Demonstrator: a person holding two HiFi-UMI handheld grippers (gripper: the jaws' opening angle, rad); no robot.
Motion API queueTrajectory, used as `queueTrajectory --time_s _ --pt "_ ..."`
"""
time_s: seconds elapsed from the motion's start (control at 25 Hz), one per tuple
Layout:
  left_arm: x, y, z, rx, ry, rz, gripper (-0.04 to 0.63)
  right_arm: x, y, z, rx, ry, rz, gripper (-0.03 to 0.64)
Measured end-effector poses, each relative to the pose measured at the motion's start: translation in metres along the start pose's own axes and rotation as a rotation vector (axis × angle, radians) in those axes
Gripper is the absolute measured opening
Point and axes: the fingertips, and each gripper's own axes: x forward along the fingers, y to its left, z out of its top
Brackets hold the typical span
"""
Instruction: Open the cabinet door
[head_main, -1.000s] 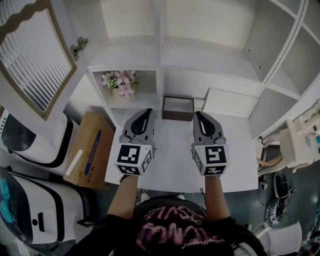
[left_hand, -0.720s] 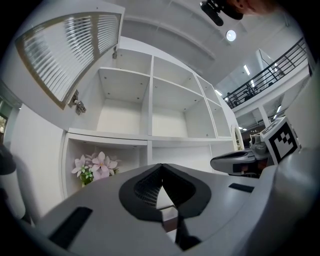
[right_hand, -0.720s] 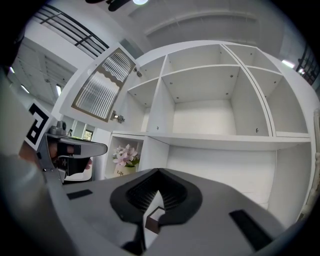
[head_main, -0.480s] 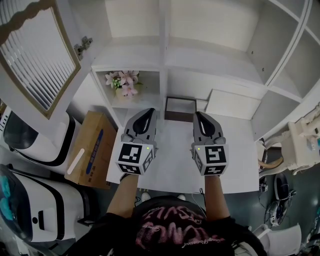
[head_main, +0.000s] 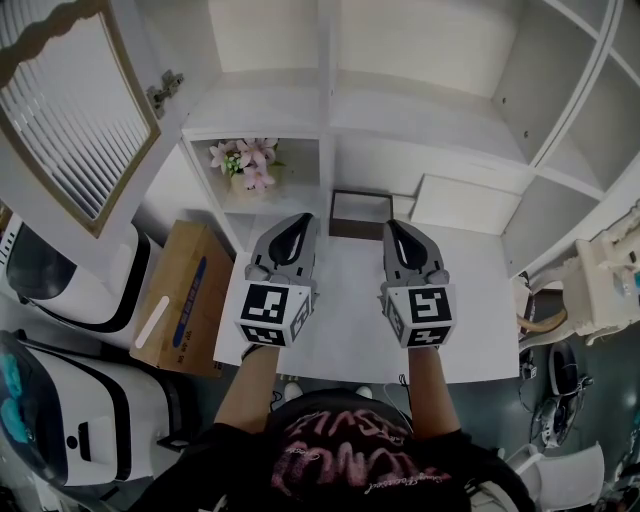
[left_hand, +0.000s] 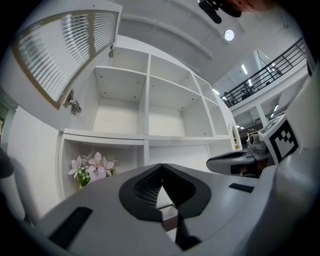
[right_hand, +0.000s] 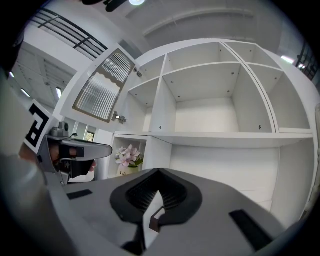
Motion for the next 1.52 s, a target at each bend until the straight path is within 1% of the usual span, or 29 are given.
queueTrajectory --time_s 0.08,0.32,1.04,1.52 --pt "-0.0006 0.0004 -0.0011 -0.004 0.001 0.0 0.015 0.0001 0.0018 -0.0016 -0.011 0.006 0.001 0.014" --pt "-0.0013 0.0014 -0.0061 -0.016 0.008 -0.001 0.015 -0.0002 0.0019 -0.004 0.006 0.01 0.005 0.014" --pt "-0.0033 0.003 -0.0065 -0.004 0.01 0.007 0.015 -0.0002 0.006 -0.005 0.008 0.009 0.007 0.014" --pt "-0.0008 -0.0015 -0.0052 -0.004 0.005 -0.005 0.015 -0.0004 0.0047 -0.0058 0.005 0.011 0.002 0.014"
